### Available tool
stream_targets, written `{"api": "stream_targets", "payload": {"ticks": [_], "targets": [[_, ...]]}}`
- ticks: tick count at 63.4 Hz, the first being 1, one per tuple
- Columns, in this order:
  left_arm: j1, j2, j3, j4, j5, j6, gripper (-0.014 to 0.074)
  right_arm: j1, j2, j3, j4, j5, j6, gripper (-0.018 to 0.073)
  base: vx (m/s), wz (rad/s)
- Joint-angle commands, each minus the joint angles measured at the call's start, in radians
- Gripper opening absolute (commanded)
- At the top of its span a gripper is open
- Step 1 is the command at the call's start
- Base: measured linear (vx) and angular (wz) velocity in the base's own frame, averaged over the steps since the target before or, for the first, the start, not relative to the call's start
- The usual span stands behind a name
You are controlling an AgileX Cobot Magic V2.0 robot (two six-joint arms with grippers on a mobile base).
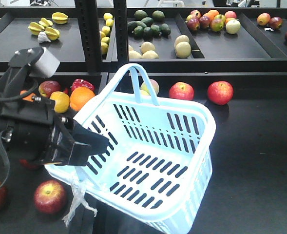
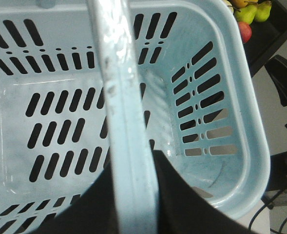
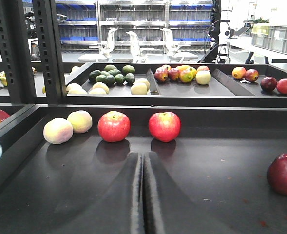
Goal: Pick three apples into basket with both arms
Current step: 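Close the left gripper on the handle and lift the basket, then hold the lifted basket steady with the left gripper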
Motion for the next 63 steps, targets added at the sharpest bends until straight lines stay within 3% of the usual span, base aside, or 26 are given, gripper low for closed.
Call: {"api": "stream_targets", "payload": {"ticks": [1, 63], "targets": [[-0.007, -0.028, -0.023, -0.054, -0.083, -0.001, -0.0008, -0.006, -0.011, 0.012, -0.011, -0.07, -0.002, -0.0005, 0.0, 0.0], [-0.007, -0.028, -0.023, -0.053, -0.037, -0.001, -0.0008, -0.006, -0.011, 0.012, -0.011, -0.072, -0.002, -0.0005, 0.0, 0.0]]}}
